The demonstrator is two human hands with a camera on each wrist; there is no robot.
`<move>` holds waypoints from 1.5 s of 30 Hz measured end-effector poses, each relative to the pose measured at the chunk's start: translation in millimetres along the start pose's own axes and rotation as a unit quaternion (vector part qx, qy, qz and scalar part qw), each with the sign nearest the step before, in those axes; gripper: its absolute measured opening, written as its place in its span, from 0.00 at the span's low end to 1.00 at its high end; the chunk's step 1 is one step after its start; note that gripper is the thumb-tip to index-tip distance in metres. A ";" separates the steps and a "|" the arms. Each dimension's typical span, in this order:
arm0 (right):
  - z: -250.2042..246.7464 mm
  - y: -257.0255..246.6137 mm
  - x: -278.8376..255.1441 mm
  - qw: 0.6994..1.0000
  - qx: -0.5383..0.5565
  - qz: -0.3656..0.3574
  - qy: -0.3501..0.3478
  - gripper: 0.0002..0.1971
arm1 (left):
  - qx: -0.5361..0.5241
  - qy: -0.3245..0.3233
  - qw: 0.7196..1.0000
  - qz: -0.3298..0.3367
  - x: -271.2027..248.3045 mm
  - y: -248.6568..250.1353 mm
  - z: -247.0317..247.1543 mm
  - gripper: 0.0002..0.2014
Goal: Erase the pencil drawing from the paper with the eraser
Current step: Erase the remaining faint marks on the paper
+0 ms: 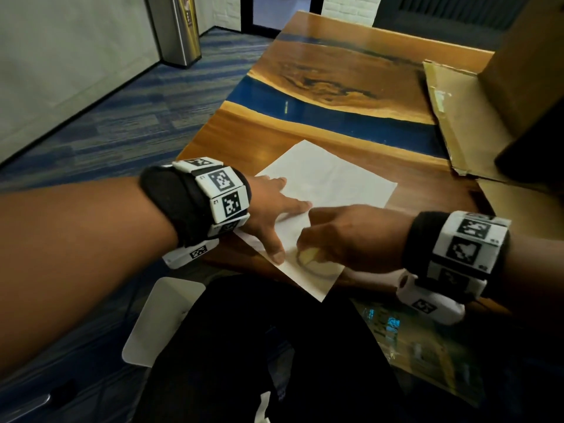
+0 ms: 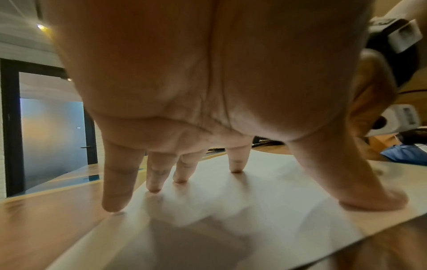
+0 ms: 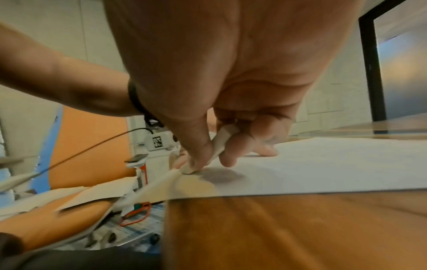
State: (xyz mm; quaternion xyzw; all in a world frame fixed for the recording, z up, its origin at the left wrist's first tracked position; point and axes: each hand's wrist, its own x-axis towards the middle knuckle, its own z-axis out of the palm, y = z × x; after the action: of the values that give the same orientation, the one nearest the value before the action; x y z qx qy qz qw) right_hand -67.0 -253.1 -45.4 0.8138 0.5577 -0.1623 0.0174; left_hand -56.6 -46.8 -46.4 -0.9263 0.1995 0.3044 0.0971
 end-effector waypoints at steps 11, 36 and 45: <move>-2.4 18.7 -1.8 0.990 -0.045 0.130 0.021 0.15 | 0.003 0.007 1.000 -0.008 -3.6 1.6 -0.2 0.60; -15.9 51.7 -23.1 0.953 0.074 0.269 0.118 0.03 | 0.024 0.130 0.991 0.022 -11.7 20.4 -39.7 0.35; -19.3 54.6 -24.4 0.948 0.078 0.285 0.122 0.08 | 0.029 0.096 0.995 0.008 15.5 8.5 -16.6 0.48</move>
State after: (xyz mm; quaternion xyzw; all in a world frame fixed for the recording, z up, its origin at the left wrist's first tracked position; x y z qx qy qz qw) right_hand -20.3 -291.7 -28.7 0.9511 0.2862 -0.0932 -0.0691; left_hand -40.2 -64.3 -43.0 -0.9464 0.2245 0.2086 0.1016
